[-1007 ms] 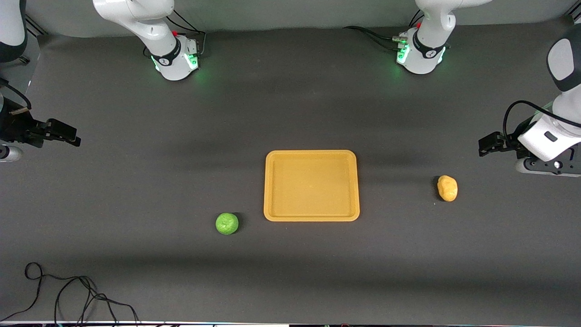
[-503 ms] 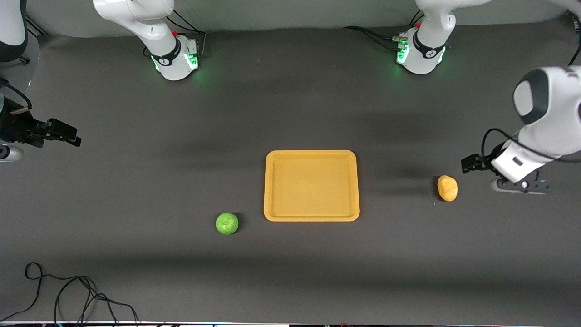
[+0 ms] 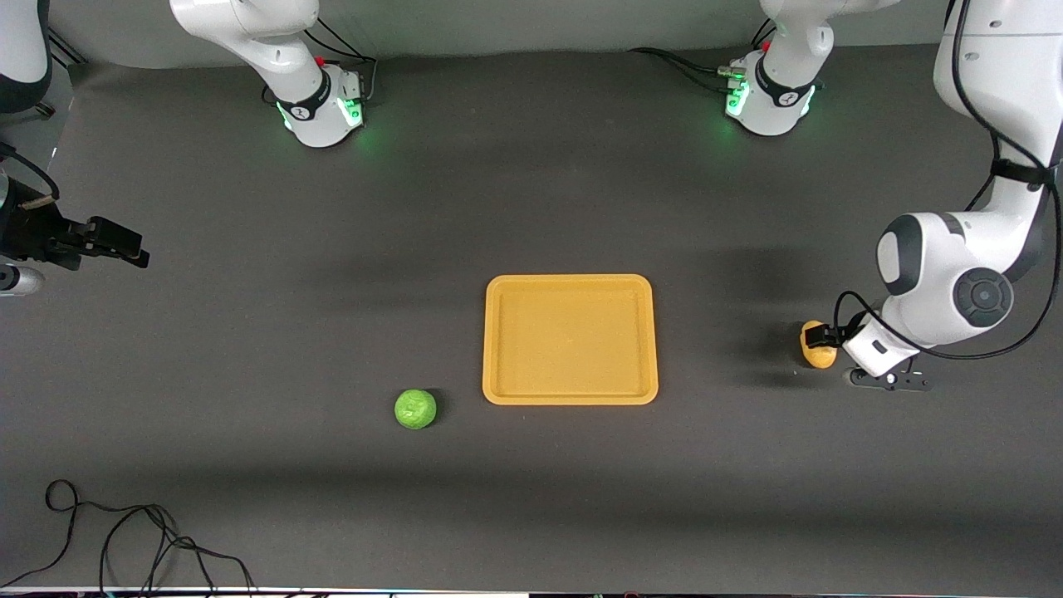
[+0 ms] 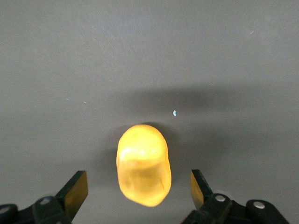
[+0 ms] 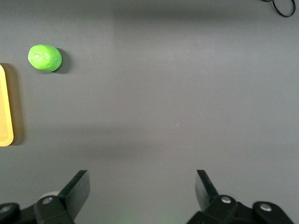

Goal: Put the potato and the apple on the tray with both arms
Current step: 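Grasp the yellow potato with the left gripper and lift it, then carry the potato onto the tray while the right gripper reaches the apple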

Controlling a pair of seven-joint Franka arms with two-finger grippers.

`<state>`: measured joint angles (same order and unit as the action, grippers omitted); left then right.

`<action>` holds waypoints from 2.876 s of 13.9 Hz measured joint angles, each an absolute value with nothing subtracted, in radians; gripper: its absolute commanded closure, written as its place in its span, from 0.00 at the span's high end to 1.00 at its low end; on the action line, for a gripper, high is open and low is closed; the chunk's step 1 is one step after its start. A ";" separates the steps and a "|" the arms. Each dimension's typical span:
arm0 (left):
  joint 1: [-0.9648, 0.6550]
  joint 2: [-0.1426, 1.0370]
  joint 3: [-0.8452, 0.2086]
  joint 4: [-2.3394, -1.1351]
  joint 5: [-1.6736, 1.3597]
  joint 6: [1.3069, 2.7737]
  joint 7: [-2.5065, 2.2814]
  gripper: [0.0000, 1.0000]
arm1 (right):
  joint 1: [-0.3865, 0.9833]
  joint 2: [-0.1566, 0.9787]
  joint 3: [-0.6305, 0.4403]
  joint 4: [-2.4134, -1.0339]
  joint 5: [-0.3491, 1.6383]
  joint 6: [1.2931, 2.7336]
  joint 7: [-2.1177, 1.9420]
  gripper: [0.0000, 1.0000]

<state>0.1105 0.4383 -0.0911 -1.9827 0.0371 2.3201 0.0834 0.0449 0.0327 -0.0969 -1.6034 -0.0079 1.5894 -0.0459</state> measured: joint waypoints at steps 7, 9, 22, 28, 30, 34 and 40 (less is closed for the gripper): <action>0.125 0.485 -0.089 -2.001 0.044 2.352 0.084 0.09 | 0.046 0.033 -0.097 -1.603 -0.008 1.589 -0.046 1.00; 0.124 0.439 -0.100 -1.983 0.042 2.314 0.067 0.08 | 0.046 0.033 -0.097 -1.603 -0.008 1.589 -0.046 1.00; -0.290 0.526 -0.189 -1.781 0.016 2.213 -0.668 0.15 | 0.046 0.033 -0.096 -1.604 -0.008 1.590 -0.046 1.00; -0.369 0.562 -0.190 -1.769 0.014 2.208 -0.669 0.15 | 0.047 0.033 -0.092 -1.603 -0.008 1.591 -0.046 1.00; -0.387 0.564 -0.189 -1.769 0.014 2.209 -0.670 0.21 | 0.052 0.039 -0.084 -1.593 -0.006 1.593 -0.046 1.00; -0.395 0.597 -0.188 -1.769 0.015 2.220 -0.672 0.90 | 0.159 0.105 -0.081 -1.501 0.014 1.604 -0.009 1.00; -0.395 0.602 -0.181 -1.742 0.021 2.233 -0.675 1.00 | 0.395 0.360 -0.076 -1.245 0.025 1.612 0.259 1.00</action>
